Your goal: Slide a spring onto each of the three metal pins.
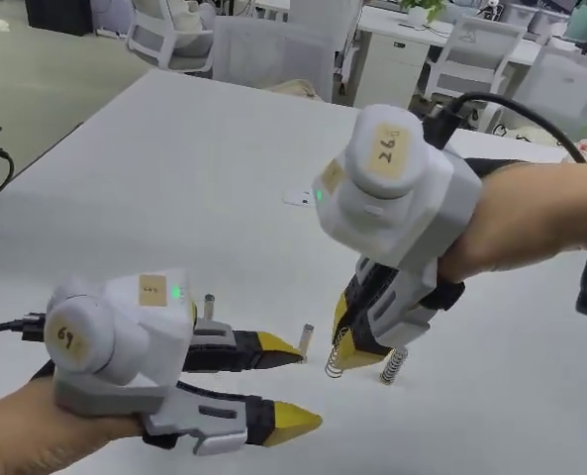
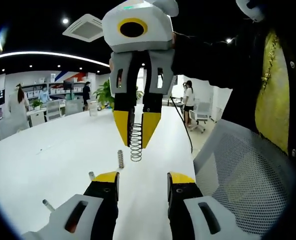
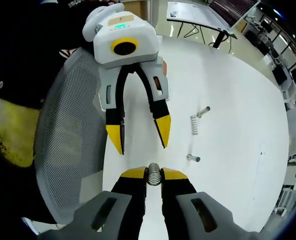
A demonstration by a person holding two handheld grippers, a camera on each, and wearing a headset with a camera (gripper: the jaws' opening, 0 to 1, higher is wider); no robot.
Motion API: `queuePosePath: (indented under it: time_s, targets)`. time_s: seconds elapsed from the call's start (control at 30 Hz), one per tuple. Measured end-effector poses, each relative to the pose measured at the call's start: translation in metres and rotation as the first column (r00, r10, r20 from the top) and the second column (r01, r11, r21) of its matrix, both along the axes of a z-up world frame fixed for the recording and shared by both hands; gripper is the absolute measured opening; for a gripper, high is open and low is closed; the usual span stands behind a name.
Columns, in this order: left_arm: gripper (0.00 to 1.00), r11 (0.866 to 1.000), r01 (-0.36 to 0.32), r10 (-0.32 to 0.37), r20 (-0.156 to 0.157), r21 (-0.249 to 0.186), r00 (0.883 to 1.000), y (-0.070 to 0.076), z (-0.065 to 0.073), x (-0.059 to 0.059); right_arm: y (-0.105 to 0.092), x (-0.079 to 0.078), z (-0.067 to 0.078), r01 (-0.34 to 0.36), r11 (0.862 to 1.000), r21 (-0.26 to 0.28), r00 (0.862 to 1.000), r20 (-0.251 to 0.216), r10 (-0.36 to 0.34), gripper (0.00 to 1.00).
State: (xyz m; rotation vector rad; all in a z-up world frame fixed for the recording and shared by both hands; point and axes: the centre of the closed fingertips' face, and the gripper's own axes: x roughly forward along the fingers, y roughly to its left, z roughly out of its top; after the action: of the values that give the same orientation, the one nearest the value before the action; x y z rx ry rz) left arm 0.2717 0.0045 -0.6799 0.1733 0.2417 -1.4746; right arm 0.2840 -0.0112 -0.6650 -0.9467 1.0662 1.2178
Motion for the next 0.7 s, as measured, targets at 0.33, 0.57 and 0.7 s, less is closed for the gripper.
queuePosePath:
  time_s: [0.33,0.57,0.7]
  targets:
    - [0.55,0.995,-0.094,0.095,-0.022,0.017,0.995,0.033,-0.010,0.010,-0.003,0.024,-0.002,0.035,0.999,0.015,0.999,0.036,-0.035,0.08]
    - [0.65,0.988,-0.144,0.146,-0.023,0.052,0.989,0.051,-0.023,0.013,-0.007,0.039,-0.004,0.061,0.998,0.025,0.996,0.061,-0.062,0.08]
    - [0.70,0.984,-0.172,0.173,-0.018,0.054,0.985,0.061,-0.029,0.013,-0.005,0.045,-0.006,0.070,0.997,0.034,0.995,0.070,-0.072,0.08]
